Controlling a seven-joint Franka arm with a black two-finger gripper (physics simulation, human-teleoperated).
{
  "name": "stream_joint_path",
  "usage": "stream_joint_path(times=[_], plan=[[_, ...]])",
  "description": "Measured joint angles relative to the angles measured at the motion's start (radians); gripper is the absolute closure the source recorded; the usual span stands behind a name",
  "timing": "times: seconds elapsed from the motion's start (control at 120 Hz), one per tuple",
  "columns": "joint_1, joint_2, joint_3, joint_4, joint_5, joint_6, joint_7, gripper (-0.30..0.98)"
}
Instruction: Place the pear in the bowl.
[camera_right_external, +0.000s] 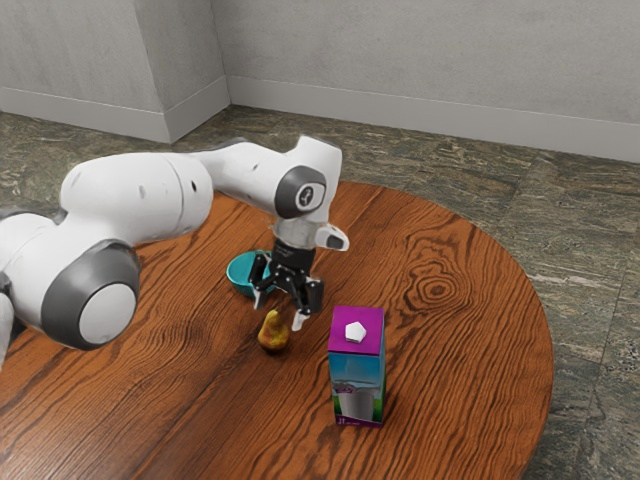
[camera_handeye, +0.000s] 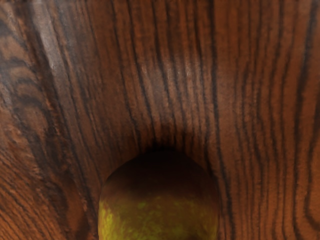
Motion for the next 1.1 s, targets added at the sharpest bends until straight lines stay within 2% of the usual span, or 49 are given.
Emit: stream_joint_path(times=[0.242, 0.792, 0.883, 1.1], plan=[[0.002, 0.046, 0.000, 0.022, 0.000, -0.008, -0.004, 0.00], [0.008, 0.047, 0.000, -0.066, -0.020, 0.003, -0.011, 0.02], [0.009, 0.046, 0.000, -0.066, -0.022, 0.007, -0.012, 0.10], [0.009, 0.047, 0.000, -0.067, -0.020, 0.011, -0.013, 0.43]])
